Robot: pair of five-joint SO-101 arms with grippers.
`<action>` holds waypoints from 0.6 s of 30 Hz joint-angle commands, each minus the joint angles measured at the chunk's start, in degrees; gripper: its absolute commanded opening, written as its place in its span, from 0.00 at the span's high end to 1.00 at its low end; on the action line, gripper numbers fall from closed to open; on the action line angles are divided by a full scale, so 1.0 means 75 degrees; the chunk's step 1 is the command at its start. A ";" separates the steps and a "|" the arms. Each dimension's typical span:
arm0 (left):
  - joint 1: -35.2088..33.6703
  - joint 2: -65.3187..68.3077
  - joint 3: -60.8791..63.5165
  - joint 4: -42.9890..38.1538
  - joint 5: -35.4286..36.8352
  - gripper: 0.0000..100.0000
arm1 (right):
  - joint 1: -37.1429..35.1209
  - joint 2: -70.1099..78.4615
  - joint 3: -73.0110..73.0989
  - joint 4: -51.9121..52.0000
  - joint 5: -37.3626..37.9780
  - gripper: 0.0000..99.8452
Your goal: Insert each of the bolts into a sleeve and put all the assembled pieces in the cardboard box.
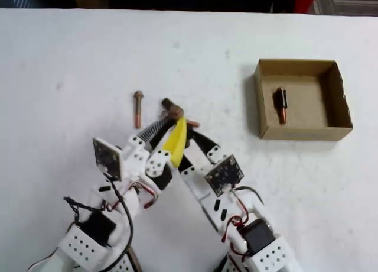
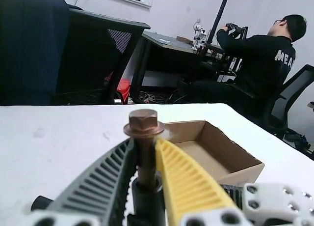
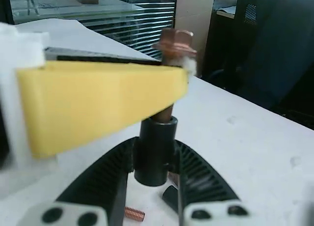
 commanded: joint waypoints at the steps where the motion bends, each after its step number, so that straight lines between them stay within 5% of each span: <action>1: -0.0006 0.0006 -0.0035 -0.0094 0.0047 0.98 | 0.0205 -0.0111 0.0047 -0.0193 0.0059 0.98; 18: 0.0006 0.0006 0.0422 -0.0094 0.0047 0.98 | 0.0205 -0.0111 0.0047 -0.0170 0.0059 0.98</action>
